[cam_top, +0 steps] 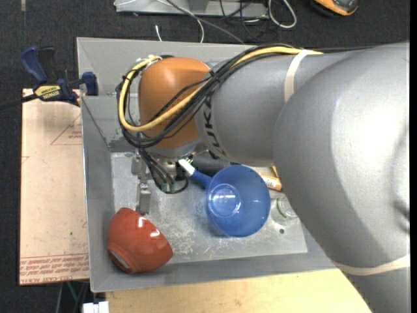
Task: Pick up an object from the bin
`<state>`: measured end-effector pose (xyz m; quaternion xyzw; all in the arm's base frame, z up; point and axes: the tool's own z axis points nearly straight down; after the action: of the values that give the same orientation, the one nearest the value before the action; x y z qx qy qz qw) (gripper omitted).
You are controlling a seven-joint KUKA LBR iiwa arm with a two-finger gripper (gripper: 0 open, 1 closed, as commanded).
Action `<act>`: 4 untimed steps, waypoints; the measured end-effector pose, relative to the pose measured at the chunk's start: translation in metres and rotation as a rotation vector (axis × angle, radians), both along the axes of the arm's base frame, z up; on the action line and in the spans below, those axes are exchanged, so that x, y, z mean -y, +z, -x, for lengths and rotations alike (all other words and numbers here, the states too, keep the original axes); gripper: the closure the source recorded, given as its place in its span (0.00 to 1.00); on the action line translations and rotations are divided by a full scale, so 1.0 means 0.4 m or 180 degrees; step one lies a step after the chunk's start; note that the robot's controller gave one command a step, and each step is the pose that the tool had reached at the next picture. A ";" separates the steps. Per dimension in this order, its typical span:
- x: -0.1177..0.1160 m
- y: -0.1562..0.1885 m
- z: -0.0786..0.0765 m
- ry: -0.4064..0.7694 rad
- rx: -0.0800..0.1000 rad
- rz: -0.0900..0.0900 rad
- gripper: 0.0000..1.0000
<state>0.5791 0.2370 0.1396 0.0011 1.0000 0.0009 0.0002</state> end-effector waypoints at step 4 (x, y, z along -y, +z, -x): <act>-0.014 -0.135 0.131 0.0154 0.0012 -0.0006 0.00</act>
Offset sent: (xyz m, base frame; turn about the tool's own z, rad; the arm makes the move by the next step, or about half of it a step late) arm -0.0565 0.0091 -0.0604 -0.0614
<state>0.5267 0.2424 0.0856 -0.0231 0.9997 0.0018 0.0021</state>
